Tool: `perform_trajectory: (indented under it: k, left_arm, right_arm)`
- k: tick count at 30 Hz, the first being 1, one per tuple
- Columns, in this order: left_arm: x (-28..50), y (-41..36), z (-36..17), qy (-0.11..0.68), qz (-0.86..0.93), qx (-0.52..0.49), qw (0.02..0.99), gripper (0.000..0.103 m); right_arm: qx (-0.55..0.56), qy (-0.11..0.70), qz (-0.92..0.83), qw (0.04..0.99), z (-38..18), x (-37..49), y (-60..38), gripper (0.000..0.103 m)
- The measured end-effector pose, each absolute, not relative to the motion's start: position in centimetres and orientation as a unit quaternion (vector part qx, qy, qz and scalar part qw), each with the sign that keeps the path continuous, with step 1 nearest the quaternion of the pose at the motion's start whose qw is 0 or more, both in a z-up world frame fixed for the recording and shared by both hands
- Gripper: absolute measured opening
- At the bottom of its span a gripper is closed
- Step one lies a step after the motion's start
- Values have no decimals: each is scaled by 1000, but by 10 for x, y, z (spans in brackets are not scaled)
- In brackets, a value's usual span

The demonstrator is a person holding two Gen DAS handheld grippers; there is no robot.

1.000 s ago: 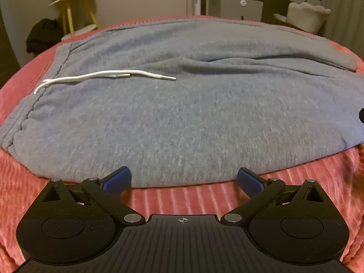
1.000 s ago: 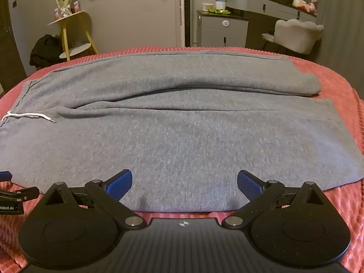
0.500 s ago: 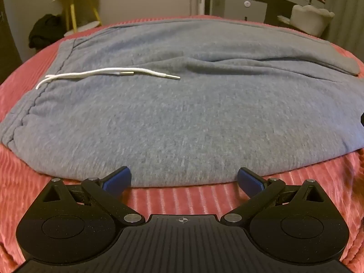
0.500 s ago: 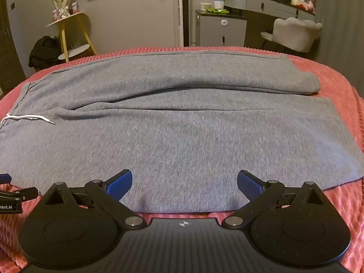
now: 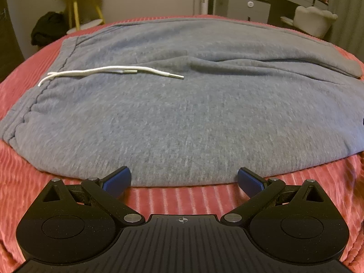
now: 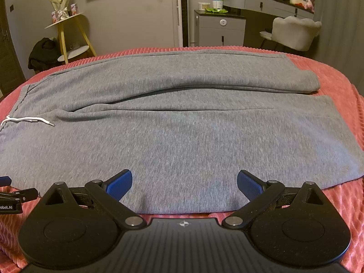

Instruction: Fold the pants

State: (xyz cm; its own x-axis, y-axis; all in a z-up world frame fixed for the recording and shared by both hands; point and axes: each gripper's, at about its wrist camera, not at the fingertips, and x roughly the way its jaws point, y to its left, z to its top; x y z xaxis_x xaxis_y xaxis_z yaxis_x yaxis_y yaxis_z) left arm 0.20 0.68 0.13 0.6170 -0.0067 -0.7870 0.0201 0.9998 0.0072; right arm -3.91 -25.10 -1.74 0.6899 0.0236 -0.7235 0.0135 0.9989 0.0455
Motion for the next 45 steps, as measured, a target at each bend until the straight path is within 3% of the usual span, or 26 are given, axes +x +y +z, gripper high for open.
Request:
perform_trajectory:
  k: [45]
  left_arm:
    - [4,11,0,438,0,4,899,103]
  right_arm:
    - [51,400,5,915,-20,-37,-257,99]
